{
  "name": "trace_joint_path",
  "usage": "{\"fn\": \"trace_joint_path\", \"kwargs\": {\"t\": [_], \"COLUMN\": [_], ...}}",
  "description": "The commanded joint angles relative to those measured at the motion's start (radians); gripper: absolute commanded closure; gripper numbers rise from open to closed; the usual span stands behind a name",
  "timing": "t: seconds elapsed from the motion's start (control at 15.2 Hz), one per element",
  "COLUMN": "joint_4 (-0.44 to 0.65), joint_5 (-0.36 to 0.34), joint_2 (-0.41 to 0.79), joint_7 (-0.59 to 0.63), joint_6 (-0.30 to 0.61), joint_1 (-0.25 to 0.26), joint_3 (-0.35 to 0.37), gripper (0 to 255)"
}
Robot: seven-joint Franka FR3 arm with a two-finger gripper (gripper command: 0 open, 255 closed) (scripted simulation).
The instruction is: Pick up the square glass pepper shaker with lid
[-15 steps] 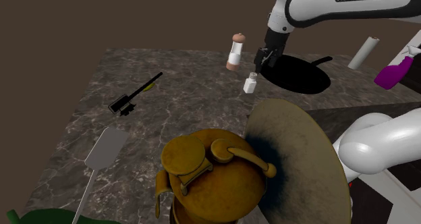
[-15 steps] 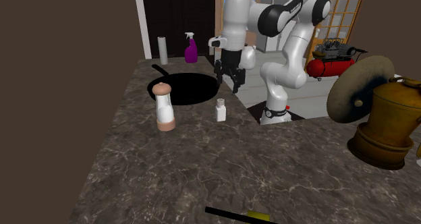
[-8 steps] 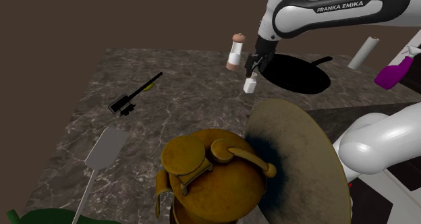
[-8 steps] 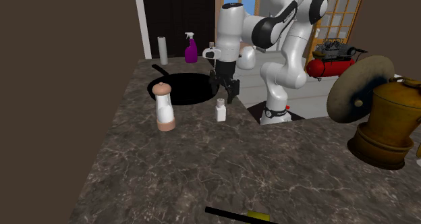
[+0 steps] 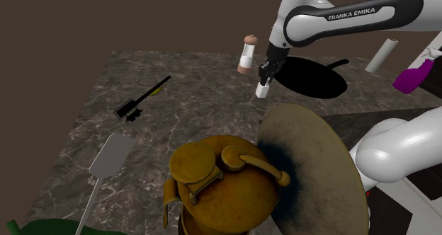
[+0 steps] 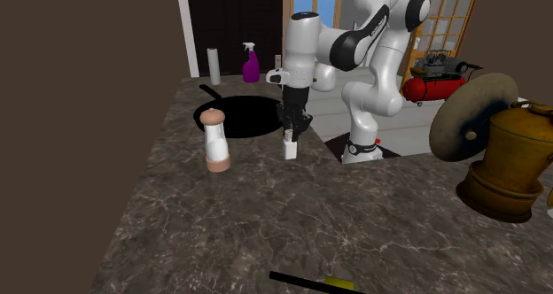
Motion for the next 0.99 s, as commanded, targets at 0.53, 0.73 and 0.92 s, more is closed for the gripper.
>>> {"fn": "trace_joint_path", "kwargs": {"t": [0.53, 0.73, 0.92], "joint_4": [0.031, 0.065, 0.101], "joint_5": [0.001, 0.002, 0.003], "joint_2": [-0.01, -0.018, -0.024], "joint_7": [-0.002, -0.004, -0.006], "joint_6": [-0.042, -0.084, -0.125], "joint_1": [0.0, 0.0, 0.0], "joint_3": [0.0, 0.0, -0.001], "gripper": [255, 255, 255]}}
